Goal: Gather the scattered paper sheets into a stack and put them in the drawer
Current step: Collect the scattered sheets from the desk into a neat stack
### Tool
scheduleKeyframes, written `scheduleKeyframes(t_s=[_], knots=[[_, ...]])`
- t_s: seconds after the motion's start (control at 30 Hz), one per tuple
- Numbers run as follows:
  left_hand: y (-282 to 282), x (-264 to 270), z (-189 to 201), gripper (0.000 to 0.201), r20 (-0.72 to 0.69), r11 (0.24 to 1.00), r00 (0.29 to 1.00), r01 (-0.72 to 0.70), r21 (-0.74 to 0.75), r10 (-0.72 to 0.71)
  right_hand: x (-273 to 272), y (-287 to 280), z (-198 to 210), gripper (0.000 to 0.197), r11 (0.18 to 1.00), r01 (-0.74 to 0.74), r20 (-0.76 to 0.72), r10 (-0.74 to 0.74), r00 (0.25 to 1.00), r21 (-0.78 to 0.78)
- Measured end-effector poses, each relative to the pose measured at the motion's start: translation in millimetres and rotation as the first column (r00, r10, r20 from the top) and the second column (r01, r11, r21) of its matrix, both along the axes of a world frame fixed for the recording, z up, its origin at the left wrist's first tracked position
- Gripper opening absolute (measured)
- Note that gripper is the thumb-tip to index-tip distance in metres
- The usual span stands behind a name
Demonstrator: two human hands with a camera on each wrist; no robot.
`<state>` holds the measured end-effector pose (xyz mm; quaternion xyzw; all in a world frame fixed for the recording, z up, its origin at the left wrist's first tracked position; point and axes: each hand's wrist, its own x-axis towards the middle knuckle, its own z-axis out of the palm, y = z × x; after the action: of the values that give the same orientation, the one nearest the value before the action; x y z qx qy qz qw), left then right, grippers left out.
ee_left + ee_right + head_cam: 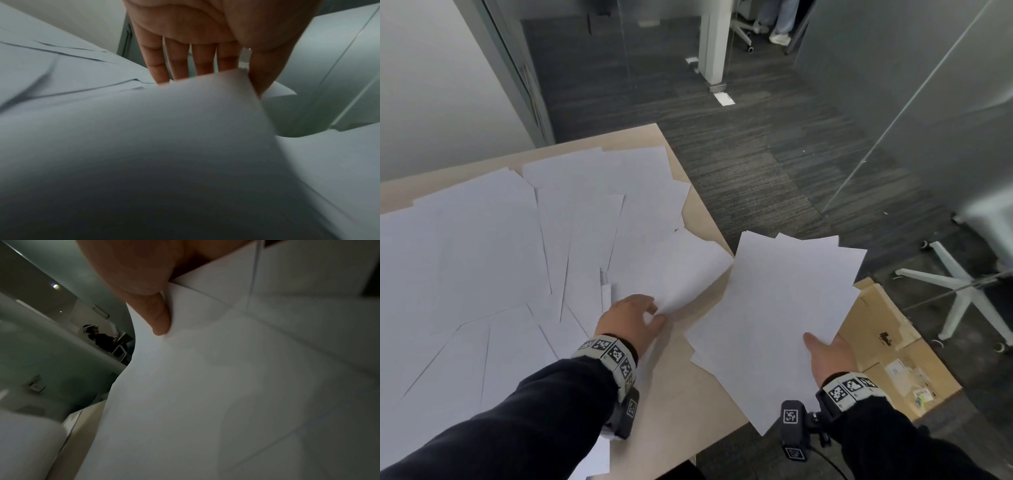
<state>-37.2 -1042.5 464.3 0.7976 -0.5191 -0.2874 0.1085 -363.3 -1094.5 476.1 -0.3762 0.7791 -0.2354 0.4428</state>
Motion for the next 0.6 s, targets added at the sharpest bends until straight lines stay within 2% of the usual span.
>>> scheduleKeyframes(t_s=[0.13,0.2,0.23,0.3,0.4,0.5,0.6], knots=[[-1.3,-33.7,13.5,0.041,-0.211,0.998,0.977,0.032,-0.053,-0.042,24.6,3.9,0.4,0.016,0.995,-0.095,0.079,0.094,0.992,0.007],[-0.9,-50.8,15.3,0.053,-0.290,0.992,0.949,0.118,-0.034,-0.123,35.8,6.8,-3.8,0.019,0.991,-0.136,0.118,0.133,0.984,0.014],[-0.8,-57.2,13.1,0.061,-0.263,0.980,0.945,0.201,-0.007,-0.196,39.1,7.5,-9.1,0.020,0.987,-0.157,0.138,0.152,0.979,0.027],[0.5,-60.2,2.1,0.074,-0.120,0.933,0.936,0.343,0.108,-0.330,46.5,9.8,-14.6,0.022,0.982,-0.179,0.173,0.166,0.971,0.062],[8.8,-50.4,-13.4,0.083,0.047,0.872,0.900,0.407,0.271,-0.434,54.1,10.2,-22.2,0.030,0.985,-0.148,0.212,0.128,0.969,0.086],[18.4,-50.1,-18.2,0.082,0.093,0.825,0.837,0.502,0.259,-0.538,56.1,6.3,-27.6,0.044,0.990,-0.086,0.209,0.061,0.976,0.110],[22.8,-59.9,-16.1,0.078,0.035,0.802,0.811,0.571,0.174,-0.584,54.7,5.1,-33.1,0.045,0.989,-0.111,0.225,0.088,0.970,0.092]])
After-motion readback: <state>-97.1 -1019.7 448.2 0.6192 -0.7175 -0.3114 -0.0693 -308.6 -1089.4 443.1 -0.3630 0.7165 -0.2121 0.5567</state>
